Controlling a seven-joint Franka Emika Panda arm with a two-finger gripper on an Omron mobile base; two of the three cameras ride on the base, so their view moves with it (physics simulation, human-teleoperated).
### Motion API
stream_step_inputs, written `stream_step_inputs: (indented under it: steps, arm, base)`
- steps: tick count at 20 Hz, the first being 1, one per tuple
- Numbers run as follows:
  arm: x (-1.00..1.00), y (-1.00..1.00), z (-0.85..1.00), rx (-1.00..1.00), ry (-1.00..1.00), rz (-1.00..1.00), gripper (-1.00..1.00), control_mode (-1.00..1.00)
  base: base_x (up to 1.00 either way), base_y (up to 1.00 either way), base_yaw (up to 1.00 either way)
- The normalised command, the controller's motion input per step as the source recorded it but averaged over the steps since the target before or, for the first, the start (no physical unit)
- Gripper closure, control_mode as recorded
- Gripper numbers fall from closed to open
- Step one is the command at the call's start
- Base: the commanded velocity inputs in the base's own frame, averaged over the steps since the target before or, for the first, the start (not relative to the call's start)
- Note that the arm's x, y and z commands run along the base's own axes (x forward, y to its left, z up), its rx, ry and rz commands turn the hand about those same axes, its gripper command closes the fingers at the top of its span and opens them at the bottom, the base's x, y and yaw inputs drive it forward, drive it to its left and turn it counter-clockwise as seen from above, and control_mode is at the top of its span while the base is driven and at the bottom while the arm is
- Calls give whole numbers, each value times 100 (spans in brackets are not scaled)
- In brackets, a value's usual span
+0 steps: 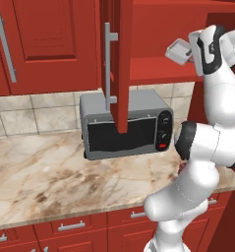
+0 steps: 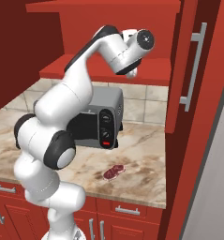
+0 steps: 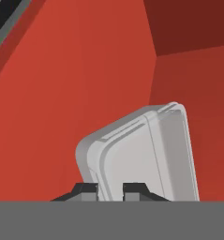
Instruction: Retrieve the tupperware from the cabinet, then place the raw meat into the tupperware to avoid contamination.
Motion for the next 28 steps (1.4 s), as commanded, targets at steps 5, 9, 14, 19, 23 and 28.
stream_step_inputs:
  steps: [5,9,14,19,23,28]
  arm:
    - [-49,15,4,0,-2,-7,100,-100]
    - [-49,35,0,0,-2,-6,100,-100]
    - [-64,23,0,0,0,-4,100,-100]
    - [-73,18,0,0,0,-4,100,-100]
    - [-78,28,0,0,0,-6,100,-100]
    - [-80,14,0,0,0,-7,100,-100]
  base:
    - [0,0,0]
    - [0,0,0]
    - [0,0,0]
    - [0,0,0]
    - [0,0,0]
    - [0,0,0]
